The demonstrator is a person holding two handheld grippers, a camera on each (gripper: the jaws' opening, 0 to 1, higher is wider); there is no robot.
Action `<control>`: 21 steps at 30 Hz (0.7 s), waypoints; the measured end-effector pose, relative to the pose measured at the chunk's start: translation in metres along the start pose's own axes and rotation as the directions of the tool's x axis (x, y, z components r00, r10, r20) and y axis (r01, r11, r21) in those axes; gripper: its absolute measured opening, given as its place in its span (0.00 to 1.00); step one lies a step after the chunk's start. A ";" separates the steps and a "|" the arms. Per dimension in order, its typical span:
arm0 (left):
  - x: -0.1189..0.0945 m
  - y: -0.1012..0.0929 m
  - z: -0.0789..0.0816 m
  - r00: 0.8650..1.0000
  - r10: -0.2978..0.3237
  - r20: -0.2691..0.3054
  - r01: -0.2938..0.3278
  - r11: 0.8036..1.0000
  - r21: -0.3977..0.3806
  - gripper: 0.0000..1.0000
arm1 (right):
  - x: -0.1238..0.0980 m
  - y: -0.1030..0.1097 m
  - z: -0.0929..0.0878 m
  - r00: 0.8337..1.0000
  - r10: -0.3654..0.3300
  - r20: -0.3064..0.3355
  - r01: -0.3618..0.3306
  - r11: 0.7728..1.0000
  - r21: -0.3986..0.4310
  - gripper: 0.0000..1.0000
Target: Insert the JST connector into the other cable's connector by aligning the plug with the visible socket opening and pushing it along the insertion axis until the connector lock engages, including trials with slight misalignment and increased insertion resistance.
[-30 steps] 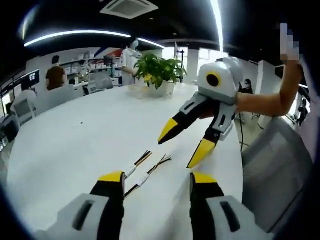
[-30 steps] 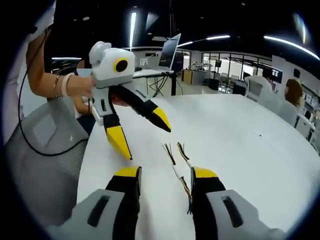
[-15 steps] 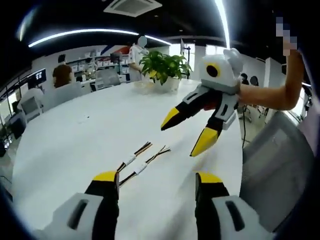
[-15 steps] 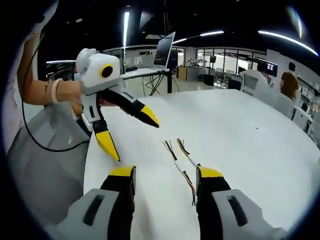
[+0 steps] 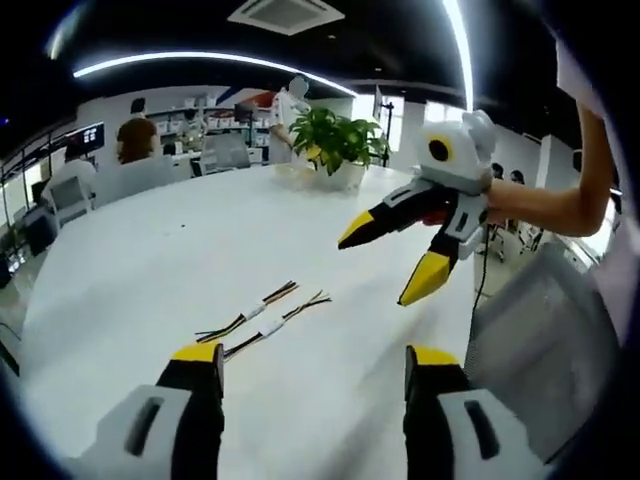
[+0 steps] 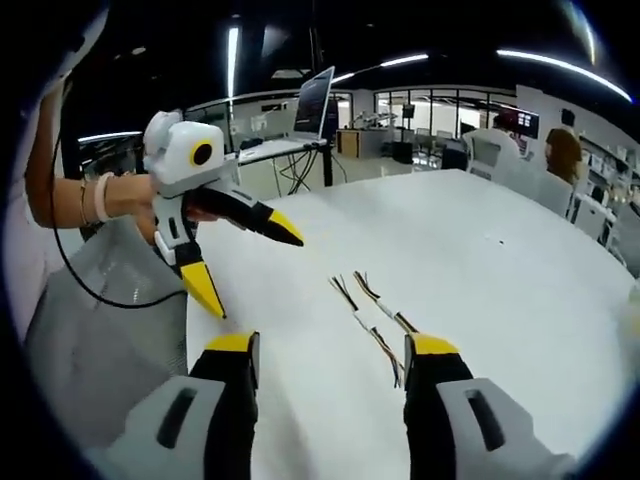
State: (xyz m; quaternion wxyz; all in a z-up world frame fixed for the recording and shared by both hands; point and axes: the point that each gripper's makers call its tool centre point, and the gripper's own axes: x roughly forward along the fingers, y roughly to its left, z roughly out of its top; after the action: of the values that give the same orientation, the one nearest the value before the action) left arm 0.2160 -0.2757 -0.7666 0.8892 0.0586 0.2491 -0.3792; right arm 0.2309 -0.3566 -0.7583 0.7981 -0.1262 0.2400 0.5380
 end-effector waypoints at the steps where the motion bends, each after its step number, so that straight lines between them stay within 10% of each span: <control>1: -0.002 -0.001 -0.001 1.000 0.005 -0.006 -0.005 1.000 0.001 0.72 | -0.003 0.001 0.000 1.000 -0.005 -0.001 0.005 1.000 0.002 0.57; 21: -0.034 -0.014 0.001 0.995 0.095 0.000 -0.095 0.995 0.036 0.85 | -0.028 0.013 0.001 0.998 -0.066 -0.011 0.066 0.997 0.038 0.74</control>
State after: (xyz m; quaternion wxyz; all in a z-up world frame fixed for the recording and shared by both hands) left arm 0.1866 -0.2641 -0.7480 0.9049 0.0865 0.2400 -0.3406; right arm 0.2109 -0.3736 -0.7424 0.8166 -0.1214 0.2497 0.5060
